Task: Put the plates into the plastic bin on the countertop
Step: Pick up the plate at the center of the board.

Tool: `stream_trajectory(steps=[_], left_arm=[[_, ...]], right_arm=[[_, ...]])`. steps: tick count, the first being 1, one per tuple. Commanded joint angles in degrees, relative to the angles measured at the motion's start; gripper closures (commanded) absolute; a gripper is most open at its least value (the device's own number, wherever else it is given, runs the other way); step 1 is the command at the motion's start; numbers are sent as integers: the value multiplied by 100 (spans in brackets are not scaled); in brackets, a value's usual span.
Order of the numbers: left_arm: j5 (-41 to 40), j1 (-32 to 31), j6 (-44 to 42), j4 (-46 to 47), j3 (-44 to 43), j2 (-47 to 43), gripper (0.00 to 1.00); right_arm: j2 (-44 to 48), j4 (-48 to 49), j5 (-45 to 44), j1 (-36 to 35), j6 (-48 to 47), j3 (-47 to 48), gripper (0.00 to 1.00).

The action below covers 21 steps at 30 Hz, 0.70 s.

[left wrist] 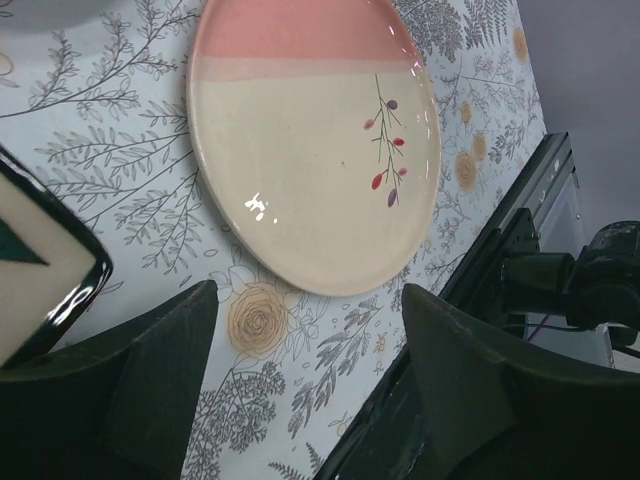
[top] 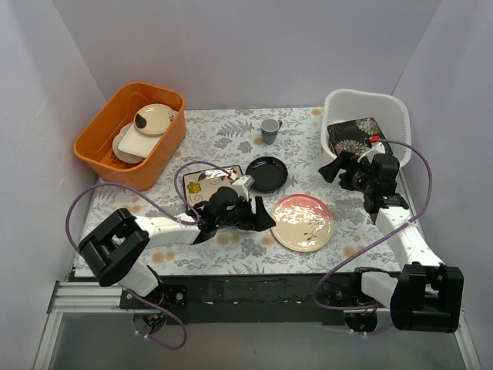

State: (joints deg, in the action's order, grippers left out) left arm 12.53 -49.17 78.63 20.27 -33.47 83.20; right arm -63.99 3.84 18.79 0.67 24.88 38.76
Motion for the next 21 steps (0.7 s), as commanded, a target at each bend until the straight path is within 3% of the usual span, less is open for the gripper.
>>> stream_trajectory(steps=[1,21], left_arm=[[416,-102,-50,302,-423,416,35],[170,-146,82,-392,-1073,1436,43]], right_arm=[[360,12,2,-23,-107,-412,6],[106,108,-200,-14,-107,-1424,7]])
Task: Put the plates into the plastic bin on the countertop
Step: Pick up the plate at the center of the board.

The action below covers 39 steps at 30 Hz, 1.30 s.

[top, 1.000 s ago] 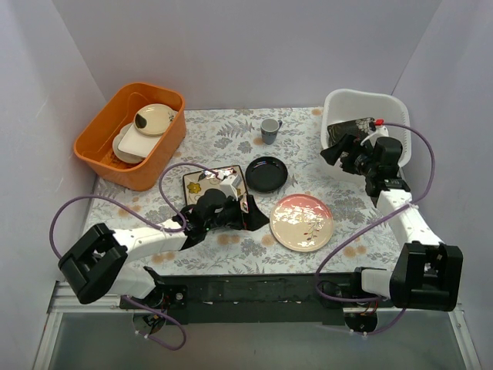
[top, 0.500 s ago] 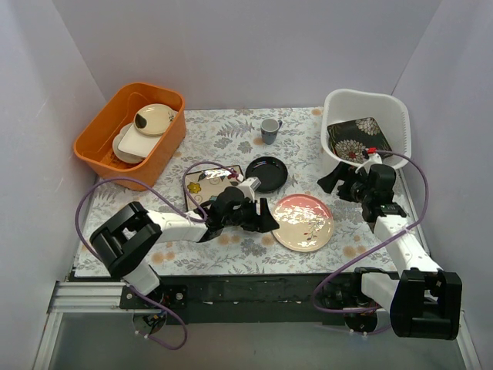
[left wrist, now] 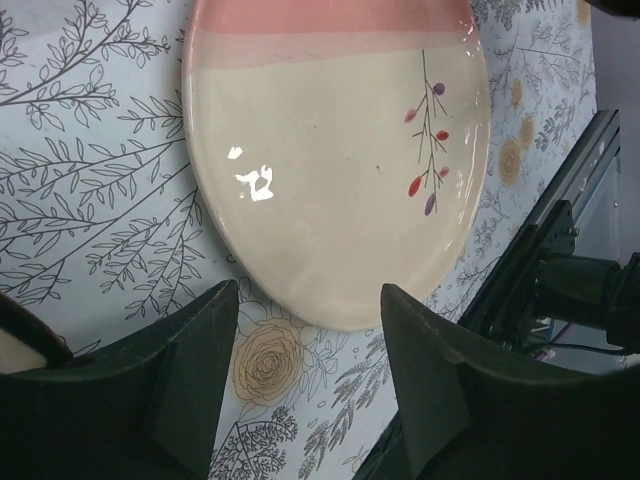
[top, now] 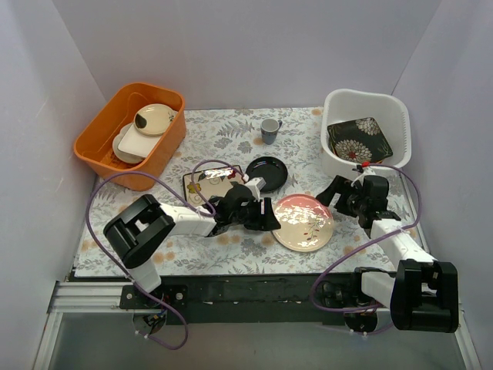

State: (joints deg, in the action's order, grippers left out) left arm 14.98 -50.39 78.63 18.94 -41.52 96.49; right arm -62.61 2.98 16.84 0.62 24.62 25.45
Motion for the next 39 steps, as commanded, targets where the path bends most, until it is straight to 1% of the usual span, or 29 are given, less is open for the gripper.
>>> stream_trajectory(steps=[1,3,5,10,13,14,17,18,22,23,24,26,27,34,37,39], left_arm=[[-48,-23,91,-268,-321,151,43],[4,-23,109,-355,-409,282,44],[22,-23,135,-452,-523,379,47],[-83,-23,170,-672,-665,529,54],[-258,-23,284,-743,-595,485,60],[-294,-23,354,-734,-560,476,65],[-364,-23,451,-769,-489,520,69],[-382,-23,460,-778,-480,538,73],[-417,-23,504,-822,-480,669,80],[-443,-23,522,-830,-471,670,84],[-478,-23,557,-830,-463,670,92],[-540,-23,583,-856,-436,661,99],[-610,-23,592,-883,-445,661,100],[-1163,-23,653,-1357,-664,740,100],[-1418,-15,724,-1551,-805,757,100],[-1428,3,785,-1674,-893,766,100]], right_arm=[[-49,194,-5,-18,-54,-102,7],[-67,98,-58,-18,-45,-84,7],[-67,1,-215,-18,-10,-84,7],[-76,-35,-261,26,51,-216,8],[-172,79,-15,78,78,-365,7],[-216,123,142,104,69,-400,8],[-401,352,494,254,104,-585,8],[-540,378,574,332,96,-620,8],[-866,413,864,438,-27,-725,9],[-954,414,969,465,-36,-752,10],[-981,448,1022,491,-45,-787,10],[-1034,440,1093,518,-63,-857,10],[-1034,466,1093,526,-63,-901,10],[-1183,379,1269,535,-247,-990,12],[-1070,343,1225,535,-247,-1060,12],[-964,282,1199,527,-247,-1069,12]])
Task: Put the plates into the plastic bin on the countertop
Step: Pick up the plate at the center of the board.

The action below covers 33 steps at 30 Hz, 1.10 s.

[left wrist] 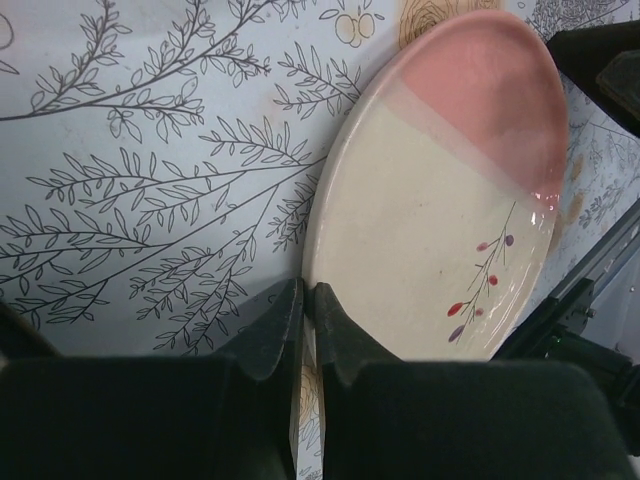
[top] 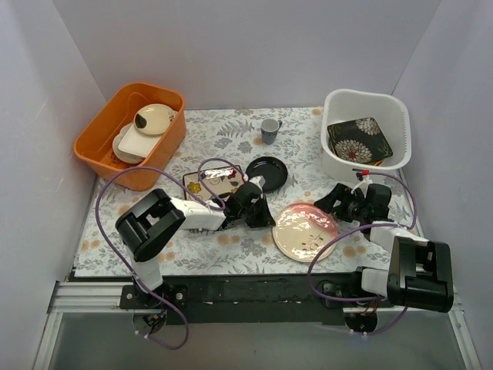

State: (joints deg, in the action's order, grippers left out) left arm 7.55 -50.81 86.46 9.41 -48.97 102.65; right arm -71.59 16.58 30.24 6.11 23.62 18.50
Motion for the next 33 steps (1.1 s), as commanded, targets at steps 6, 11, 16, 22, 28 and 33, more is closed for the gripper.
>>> stream_trajectory(steps=[6,11,16,22,28,33], left_arm=[[-1001,176,196,-914,-376,246,100],[-975,343,407,-915,-499,413,100],[-992,519,574,-914,-482,387,100],[-931,633,478,-836,-289,238,100],[-764,633,434,-642,-122,238,100],[-764,642,311,-633,-78,211,100]], right_arm=[[277,-1323,-387,-13,-147,-321,12],[593,-1649,-712,-13,-217,-119,12],[690,-1886,-748,-13,-226,-57,12],[489,-1711,-362,-13,-226,-171,12],[23,-1122,306,-13,-138,-382,14],[-302,-666,886,-13,-33,-400,18]])
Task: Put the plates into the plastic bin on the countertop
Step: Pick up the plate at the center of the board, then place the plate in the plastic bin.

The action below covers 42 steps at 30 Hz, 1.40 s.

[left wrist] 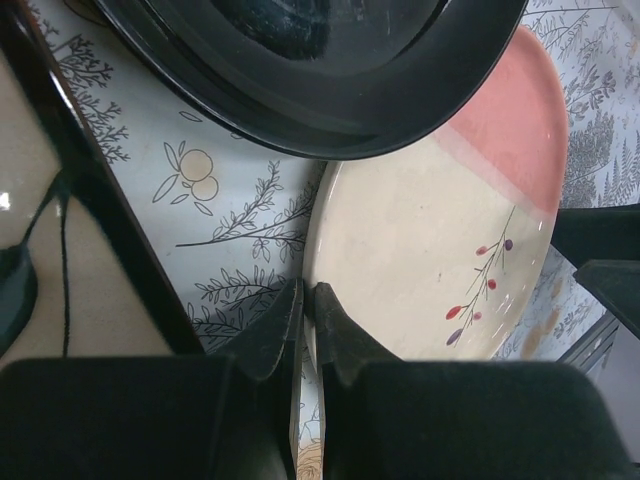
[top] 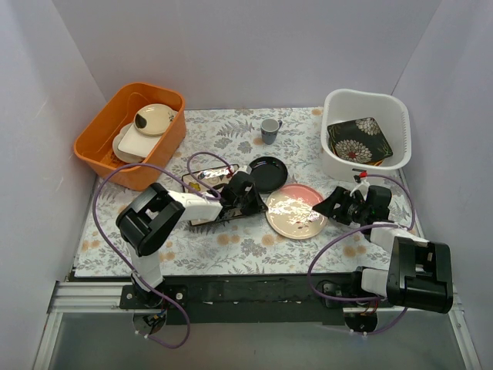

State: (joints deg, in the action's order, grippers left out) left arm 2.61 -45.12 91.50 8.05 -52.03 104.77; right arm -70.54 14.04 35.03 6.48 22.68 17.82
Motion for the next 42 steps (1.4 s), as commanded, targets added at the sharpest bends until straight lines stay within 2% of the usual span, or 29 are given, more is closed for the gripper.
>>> stream_trajectory(steps=[1,5,13,21,25,31,42], left_arm=[[-270,65,-264,-472,228,-1,100],[-59,74,-282,-463,193,96,100],[248,48,-317,-199,114,491,100],[468,-49,-379,-32,-35,808,100],[617,-102,-353,143,-9,870,100],[723,-172,-440,179,-53,870,100],[741,-164,-520,170,-9,755,100]], right_arm=[[-451,-359,504,-50,88,-324,18],[-409,-139,1198,-59,351,-297,26],[154,-288,1788,-59,342,-209,28],[620,678,2377,-50,1098,-525,30],[1163,898,2264,-7,1371,-666,30],[2157,698,1464,73,1520,-789,30],[2062,450,1226,81,1397,-816,35]])
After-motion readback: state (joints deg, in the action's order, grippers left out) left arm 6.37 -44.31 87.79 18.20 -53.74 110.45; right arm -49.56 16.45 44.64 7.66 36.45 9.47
